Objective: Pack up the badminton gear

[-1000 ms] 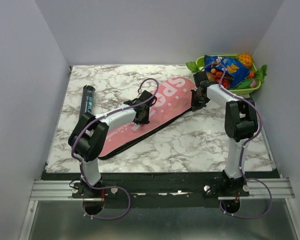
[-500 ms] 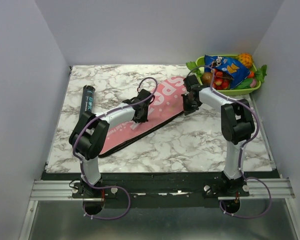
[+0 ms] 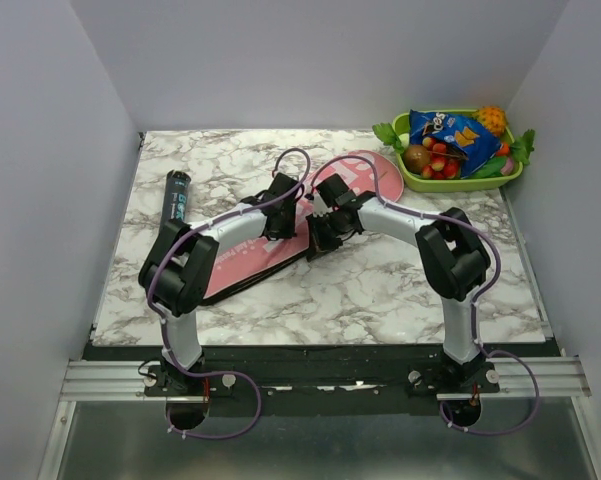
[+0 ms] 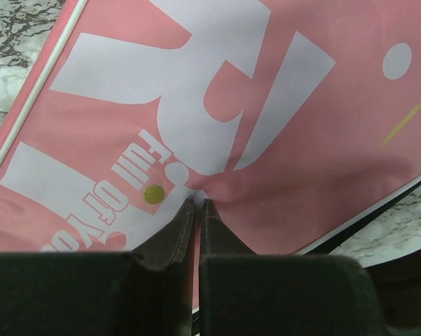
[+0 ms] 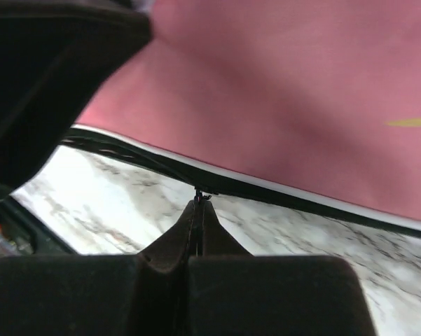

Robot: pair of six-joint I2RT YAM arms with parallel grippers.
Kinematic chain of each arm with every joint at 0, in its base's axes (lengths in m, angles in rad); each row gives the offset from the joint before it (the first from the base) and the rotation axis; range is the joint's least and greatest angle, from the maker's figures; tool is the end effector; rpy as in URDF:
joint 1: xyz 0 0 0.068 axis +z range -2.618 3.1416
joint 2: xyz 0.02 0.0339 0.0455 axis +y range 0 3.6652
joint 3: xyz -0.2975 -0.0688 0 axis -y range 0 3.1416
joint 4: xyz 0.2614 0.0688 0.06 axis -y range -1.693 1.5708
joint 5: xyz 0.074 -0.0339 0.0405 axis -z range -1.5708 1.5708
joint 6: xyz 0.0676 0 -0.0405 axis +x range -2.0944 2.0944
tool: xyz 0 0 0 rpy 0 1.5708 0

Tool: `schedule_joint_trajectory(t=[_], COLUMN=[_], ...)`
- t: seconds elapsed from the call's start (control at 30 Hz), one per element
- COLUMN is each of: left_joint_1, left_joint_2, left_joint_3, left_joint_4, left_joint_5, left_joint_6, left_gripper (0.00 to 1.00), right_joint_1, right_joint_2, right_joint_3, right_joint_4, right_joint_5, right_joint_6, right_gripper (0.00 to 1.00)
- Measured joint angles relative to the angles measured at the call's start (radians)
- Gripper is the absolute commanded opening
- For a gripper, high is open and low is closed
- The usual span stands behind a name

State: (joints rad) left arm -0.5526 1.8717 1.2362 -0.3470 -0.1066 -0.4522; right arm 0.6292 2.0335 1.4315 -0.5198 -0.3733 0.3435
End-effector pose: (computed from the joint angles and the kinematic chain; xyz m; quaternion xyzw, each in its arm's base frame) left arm 0.3719 -0.2209 0.1733 0.0325 0.9553 -0.0947 0.2783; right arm 0.3587 0.2916 0.1578 -0.1773 0.9423 0.2622 0.1088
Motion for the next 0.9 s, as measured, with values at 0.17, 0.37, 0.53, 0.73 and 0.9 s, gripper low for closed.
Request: schedule_joint_trajectory(t=[0.17,0.37,0.53,0.73,0.9], left_joint_1=[0.013,0.022,0.016,0.027,0.092], left_joint_2=[-0.011,-0.061,-0.166,-0.323,-0.384], left_joint_3=[-0.014,-0.057,-0.066,-0.071,-0.156], left_joint_4=[0.022,0.043,-0.057,-0.229,-0.298], left_joint_5=[0.041,0.117,0.151,0.090,0.042], left_joint_6=[0.000,-0.004,-0.003,-0.037,-0.079], left_gripper=[0.08,0.41,0.46,0.46,0.46], right_joint_1=[0.004,-0.001,-0.004,-0.018,-0.034], right_joint_2=[0.006,0.008,0.008,0.008,0.013], right_joint_3=[-0.027,-0.060,-0.085,-0.092,-0.069], right_joint_4=[0.073,0.085,0.087,0.089,0.037], right_joint_5=[-0.120,-0.140,-0.143,-0.143,-0.133], right_joint_6=[0.078,0.149,0.184,0.206,0.172], right_gripper=[0.01,0.01,0.01,0.01,0.01])
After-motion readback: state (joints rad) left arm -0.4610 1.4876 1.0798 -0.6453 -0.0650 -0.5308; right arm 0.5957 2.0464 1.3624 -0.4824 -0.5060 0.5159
